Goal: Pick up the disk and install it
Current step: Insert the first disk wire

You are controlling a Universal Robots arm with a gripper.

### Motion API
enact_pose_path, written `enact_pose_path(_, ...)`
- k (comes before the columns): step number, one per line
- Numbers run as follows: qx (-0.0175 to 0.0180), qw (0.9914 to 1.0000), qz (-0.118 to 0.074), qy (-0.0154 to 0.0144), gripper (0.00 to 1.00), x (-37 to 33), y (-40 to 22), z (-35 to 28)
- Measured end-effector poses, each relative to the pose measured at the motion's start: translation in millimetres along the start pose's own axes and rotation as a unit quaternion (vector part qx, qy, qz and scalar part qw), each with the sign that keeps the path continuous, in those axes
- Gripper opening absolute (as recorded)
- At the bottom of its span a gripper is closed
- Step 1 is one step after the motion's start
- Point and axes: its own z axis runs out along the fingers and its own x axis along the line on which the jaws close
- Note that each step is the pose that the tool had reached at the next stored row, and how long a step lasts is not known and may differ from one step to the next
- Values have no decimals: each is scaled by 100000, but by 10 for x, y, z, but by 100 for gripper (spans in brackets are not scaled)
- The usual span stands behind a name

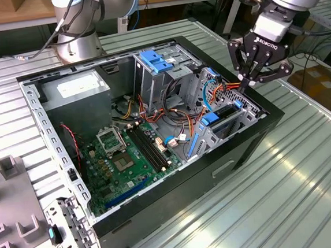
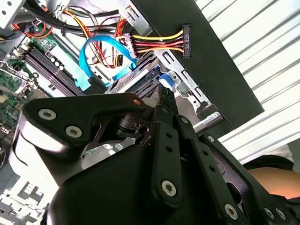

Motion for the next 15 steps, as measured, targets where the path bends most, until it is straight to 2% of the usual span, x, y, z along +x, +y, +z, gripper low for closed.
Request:
enact_pose_path(3, -58, 99998, -575, 157, 11, -1, -1, -1)
enact_pose_path(5, -110, 99978, -2095, 301, 11, -1, -5, -1)
enact_pose_path(8, -53, 99890, -4655, 489, 11, -3, -9, -1)
enact_pose_path(11, -61, 99885, -4774, 528, 11, -15, -22, -8)
enact_pose_path(13, -66, 99885, -4766, 540, 11, -42, -32, -50)
enact_pose_path(15, -90, 99884, -4769, 594, 11, -61, -52, -63)
